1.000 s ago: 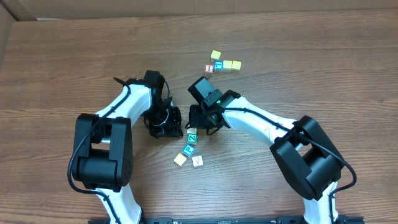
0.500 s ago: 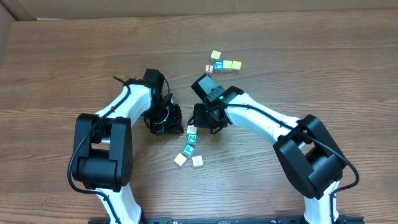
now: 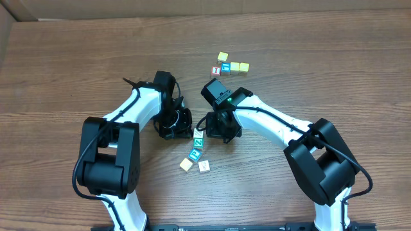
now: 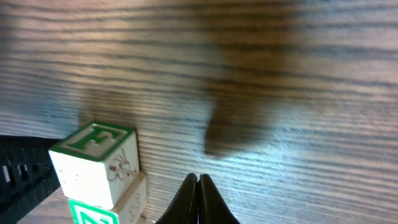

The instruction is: Flip 5 blocks

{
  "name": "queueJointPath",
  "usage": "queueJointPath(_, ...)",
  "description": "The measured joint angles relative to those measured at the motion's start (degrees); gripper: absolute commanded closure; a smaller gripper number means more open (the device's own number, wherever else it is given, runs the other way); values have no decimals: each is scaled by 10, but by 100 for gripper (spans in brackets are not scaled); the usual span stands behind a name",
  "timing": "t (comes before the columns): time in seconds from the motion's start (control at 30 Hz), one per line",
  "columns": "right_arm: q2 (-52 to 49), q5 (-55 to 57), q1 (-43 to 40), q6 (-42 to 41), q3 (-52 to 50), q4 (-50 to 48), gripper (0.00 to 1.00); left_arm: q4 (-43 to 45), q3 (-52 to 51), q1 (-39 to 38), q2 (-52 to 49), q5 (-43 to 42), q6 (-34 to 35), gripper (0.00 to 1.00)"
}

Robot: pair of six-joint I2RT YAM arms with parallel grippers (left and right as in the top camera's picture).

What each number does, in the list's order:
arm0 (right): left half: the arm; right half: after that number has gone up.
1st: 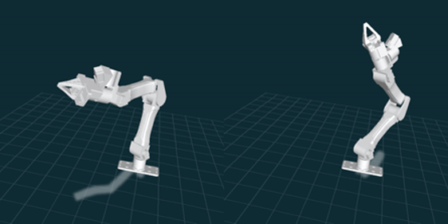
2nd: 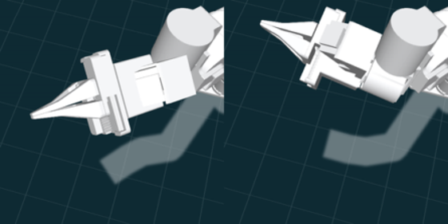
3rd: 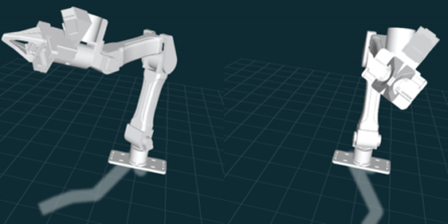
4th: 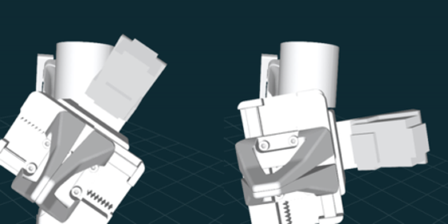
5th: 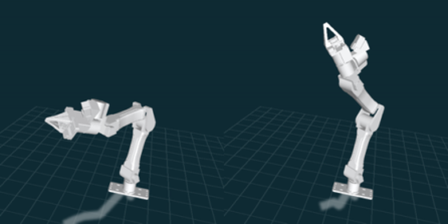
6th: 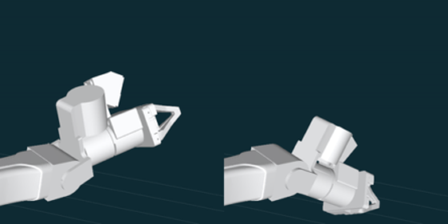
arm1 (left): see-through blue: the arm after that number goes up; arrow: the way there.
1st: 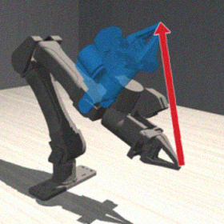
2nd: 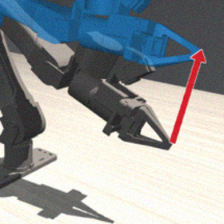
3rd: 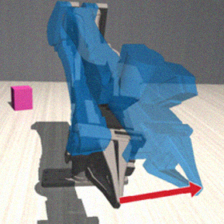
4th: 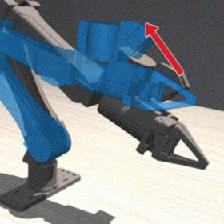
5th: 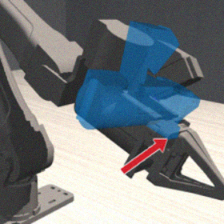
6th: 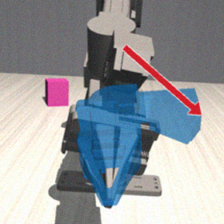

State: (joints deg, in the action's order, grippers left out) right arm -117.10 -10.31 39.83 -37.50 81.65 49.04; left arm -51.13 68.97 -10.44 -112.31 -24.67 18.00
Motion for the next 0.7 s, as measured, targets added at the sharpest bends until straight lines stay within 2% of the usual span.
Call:
queueJointPath(0.43,0,-29,0,-5,0,16,96,0,0,-1,0,4,0,96)
queueJointPath(0.7,0,-44,2,-15,-2,-18,96,-29,0,0,0,9,0,96)
